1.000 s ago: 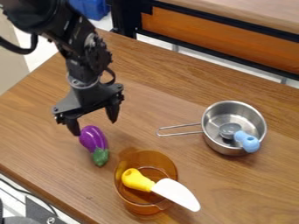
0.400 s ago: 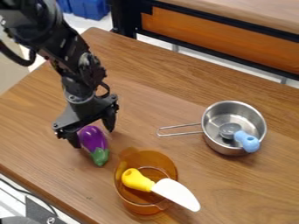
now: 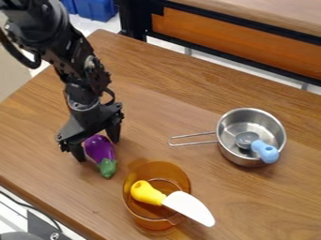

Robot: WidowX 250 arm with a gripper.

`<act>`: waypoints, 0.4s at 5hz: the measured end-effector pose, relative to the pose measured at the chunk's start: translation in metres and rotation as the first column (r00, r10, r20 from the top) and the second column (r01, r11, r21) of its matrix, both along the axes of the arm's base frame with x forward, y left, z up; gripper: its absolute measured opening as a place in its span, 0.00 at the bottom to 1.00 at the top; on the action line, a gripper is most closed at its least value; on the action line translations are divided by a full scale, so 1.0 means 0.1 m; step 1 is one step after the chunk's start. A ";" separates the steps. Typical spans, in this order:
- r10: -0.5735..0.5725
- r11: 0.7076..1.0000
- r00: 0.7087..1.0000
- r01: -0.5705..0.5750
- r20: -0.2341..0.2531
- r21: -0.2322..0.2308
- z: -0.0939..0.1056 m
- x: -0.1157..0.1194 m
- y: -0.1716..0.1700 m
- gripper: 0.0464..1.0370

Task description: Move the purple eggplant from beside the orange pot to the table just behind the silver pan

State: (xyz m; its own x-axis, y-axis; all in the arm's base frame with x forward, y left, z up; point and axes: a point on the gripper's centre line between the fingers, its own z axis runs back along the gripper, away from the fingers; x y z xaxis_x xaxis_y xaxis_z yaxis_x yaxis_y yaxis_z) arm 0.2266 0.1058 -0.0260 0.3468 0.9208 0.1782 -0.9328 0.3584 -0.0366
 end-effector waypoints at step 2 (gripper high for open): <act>0.052 0.998 0.999 -0.052 0.006 0.031 -0.02 0.05 0.01 0.68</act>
State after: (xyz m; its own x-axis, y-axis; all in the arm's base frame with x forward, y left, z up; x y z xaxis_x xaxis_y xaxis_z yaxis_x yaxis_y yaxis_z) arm 0.2318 0.1072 -0.0282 0.2973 0.9317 0.2085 -0.9502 0.3102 -0.0313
